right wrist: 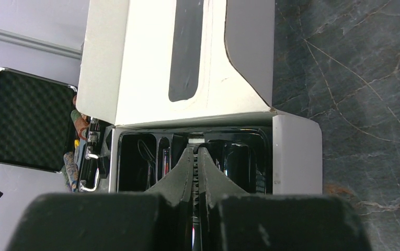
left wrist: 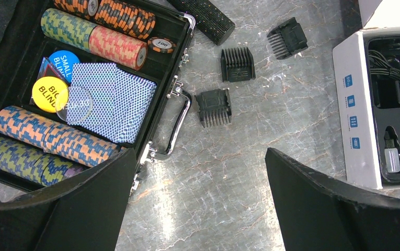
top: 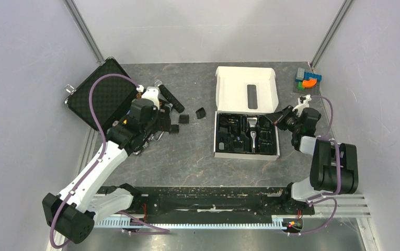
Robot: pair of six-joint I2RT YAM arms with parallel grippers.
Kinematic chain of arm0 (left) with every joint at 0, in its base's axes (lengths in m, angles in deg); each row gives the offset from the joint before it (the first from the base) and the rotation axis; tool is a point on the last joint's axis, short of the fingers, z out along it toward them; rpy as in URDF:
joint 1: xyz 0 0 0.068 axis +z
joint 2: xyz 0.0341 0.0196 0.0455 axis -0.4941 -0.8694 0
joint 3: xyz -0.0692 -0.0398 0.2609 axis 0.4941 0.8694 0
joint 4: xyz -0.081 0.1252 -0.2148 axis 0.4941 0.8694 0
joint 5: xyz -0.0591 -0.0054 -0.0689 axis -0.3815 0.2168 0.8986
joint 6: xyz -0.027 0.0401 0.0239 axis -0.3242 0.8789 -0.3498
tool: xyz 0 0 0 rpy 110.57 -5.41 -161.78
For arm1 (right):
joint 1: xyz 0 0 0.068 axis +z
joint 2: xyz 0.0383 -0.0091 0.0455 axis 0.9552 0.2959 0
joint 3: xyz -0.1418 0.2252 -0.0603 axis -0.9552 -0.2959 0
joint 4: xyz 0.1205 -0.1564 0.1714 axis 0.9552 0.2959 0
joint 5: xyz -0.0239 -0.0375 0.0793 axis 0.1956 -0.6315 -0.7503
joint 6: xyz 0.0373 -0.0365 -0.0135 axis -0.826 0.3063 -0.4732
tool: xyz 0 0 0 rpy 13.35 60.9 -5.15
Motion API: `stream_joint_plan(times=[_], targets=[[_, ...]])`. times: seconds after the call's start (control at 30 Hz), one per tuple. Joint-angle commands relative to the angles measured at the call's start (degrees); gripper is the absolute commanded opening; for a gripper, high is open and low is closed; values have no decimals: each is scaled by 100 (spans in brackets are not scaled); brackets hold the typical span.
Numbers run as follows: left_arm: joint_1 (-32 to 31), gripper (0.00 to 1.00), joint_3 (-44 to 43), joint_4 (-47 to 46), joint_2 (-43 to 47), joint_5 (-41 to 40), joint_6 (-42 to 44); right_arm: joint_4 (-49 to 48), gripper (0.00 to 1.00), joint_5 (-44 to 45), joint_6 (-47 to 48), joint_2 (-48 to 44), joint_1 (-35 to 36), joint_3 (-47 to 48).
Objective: Sort the hair-cutting tools
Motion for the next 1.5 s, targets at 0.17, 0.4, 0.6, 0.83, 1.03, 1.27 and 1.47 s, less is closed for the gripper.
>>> stream_joint_plan(times=[0.17,0.4,0.6,0.83,1.03,1.27,1.47], targets=[[24,100,-32,-85,76,6,-213,-111,0,75,121,46,-62,93],[23,100,-40,-96,57,42,-227,32,2,114,286,83,-57,-22],[24,100,-41,-90,33,68,-245,941,15,465,909,-42,-53,288],[29,100,-49,-96,1,118,-288,2480,32,1456,1977,-559,64,968],[24,100,-58,-101,-51,215,-377,3527,33,2550,2603,-929,529,1473],[24,100,-14,-149,-82,350,-498,4313,33,3292,3005,-755,1216,1955],[20,100,-6,-140,-67,336,-491,4493,33,3420,3110,-449,1601,2145]])
